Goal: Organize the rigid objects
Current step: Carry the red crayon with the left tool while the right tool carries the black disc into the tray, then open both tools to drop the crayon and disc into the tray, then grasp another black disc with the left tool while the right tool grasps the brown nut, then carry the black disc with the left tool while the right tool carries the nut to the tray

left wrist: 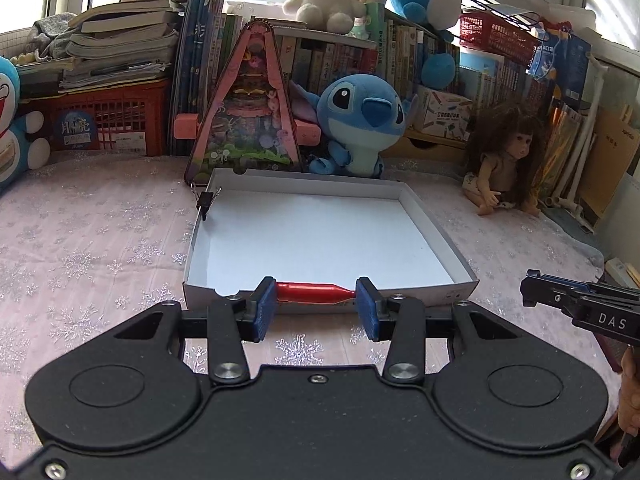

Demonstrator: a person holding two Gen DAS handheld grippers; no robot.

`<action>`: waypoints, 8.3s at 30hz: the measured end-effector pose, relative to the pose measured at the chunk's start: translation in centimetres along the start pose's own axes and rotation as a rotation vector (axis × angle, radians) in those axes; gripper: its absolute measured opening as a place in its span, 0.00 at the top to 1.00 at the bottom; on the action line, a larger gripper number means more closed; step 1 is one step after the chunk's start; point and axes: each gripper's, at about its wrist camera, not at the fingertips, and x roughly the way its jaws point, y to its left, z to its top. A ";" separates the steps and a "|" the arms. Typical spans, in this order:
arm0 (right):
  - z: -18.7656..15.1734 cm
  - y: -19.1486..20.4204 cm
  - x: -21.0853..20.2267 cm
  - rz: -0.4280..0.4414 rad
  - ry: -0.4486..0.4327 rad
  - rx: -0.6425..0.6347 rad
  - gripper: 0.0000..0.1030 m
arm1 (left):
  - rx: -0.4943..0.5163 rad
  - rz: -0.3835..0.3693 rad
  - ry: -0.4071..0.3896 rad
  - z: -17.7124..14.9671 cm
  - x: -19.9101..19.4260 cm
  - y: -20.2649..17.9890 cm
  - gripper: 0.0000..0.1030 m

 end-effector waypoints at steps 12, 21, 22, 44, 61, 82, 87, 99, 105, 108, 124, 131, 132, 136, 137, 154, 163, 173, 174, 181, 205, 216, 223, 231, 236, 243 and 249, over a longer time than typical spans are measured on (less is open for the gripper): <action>6.0 -0.7 8.2 0.011 0.210 0.078 0.63 | -0.076 0.002 0.180 6.0 8.2 2.3 0.60; 7.4 0.8 15.4 -0.013 0.366 0.030 0.63 | -0.086 0.048 0.315 7.5 15.1 2.6 0.60; 7.5 1.0 16.2 -0.020 0.386 0.027 0.63 | -0.085 0.053 0.332 7.5 15.9 2.6 0.60; 5.9 3.3 20.5 -0.082 0.434 -0.081 0.63 | -0.046 0.102 0.346 6.5 19.0 2.3 0.60; 5.8 3.8 17.6 -0.101 0.323 -0.120 0.43 | -0.005 0.080 0.297 6.1 16.1 2.0 0.55; -0.2 3.6 4.8 0.010 0.034 -0.136 0.16 | 0.084 0.019 0.072 -2.3 3.1 0.8 0.18; -2.7 2.5 3.1 0.004 0.007 -0.131 0.15 | 0.106 0.034 0.057 -4.9 1.1 1.1 0.18; -7.0 0.4 -1.1 -0.092 -0.108 -0.181 0.10 | 0.161 0.040 0.036 -9.2 -2.4 1.9 0.34; -8.9 -0.5 -2.7 -0.126 -0.150 -0.200 0.13 | 0.225 0.045 0.027 -10.9 -3.2 0.7 0.60; -9.6 -0.5 -3.1 -0.129 -0.143 -0.211 0.18 | 0.246 0.041 0.017 -11.3 -3.3 0.1 0.63; -12.1 0.6 -3.1 -0.098 -0.080 -0.249 0.50 | 0.329 0.069 -0.025 -12.2 -2.1 -1.4 0.71; -12.2 0.9 -2.6 -0.088 -0.063 -0.245 0.53 | 0.352 0.068 -0.041 -12.4 -1.7 -1.8 0.64; -12.2 0.9 -2.6 -0.087 -0.061 -0.243 0.54 | 0.354 0.069 -0.046 -12.4 -1.6 -1.8 0.64; -12.4 1.0 -2.5 -0.083 -0.054 -0.244 0.56 | 0.356 0.058 -0.055 -12.5 -1.4 -2.0 0.64; -12.4 1.0 -2.5 -0.082 -0.053 -0.246 0.56 | 0.360 0.056 -0.056 -12.6 -1.4 -2.0 0.64; -12.4 1.3 -2.2 -0.071 -0.049 -0.251 0.59 | 0.405 -0.028 -0.058 -13.3 -3.1 -2.4 0.70; -12.3 1.6 -2.1 -0.064 -0.048 -0.254 0.59 | 0.413 -0.044 -0.041 -13.6 -3.0 -2.6 0.72; -12.4 1.5 -2.1 -0.090 -0.055 -0.249 0.59 | 0.418 -0.070 -0.028 -13.8 -2.5 -2.8 0.71; -12.4 1.5 -2.1 -0.090 -0.054 -0.247 0.59 | 0.417 -0.068 -0.030 -13.8 -2.4 -2.8 0.71; -12.4 1.5 -2.0 -0.080 -0.038 -0.258 0.75 | 0.393 -0.062 -0.038 -13.6 -1.8 -2.7 0.71; -8.2 1.8 -0.7 -0.095 -0.049 -0.237 0.75 | 0.236 -0.018 -0.065 -8.0 -1.7 -1.0 0.71; -2.5 1.1 2.4 -0.049 -0.018 -0.158 0.75 | 0.157 0.019 -0.091 -2.1 0.4 0.8 0.71; 1.0 0.5 5.7 -0.015 0.034 -0.064 0.75 | 0.067 0.032 -0.022 1.5 4.1 2.7 0.71; 3.3 0.4 9.6 -0.019 0.097 -0.005 0.75 | 0.004 0.066 0.037 3.3 8.4 4.0 0.71; 3.6 -0.4 12.1 -0.039 0.148 0.058 0.75 | -0.038 0.084 0.073 3.7 10.6 4.8 0.71; 3.6 -0.7 14.2 -0.055 0.184 0.107 0.75 | -0.061 0.118 0.105 3.2 12.6 5.8 0.71; 3.9 -0.4 15.5 -0.075 0.202 0.092 0.75 | -0.065 0.126 0.107 3.1 13.3 6.1 0.71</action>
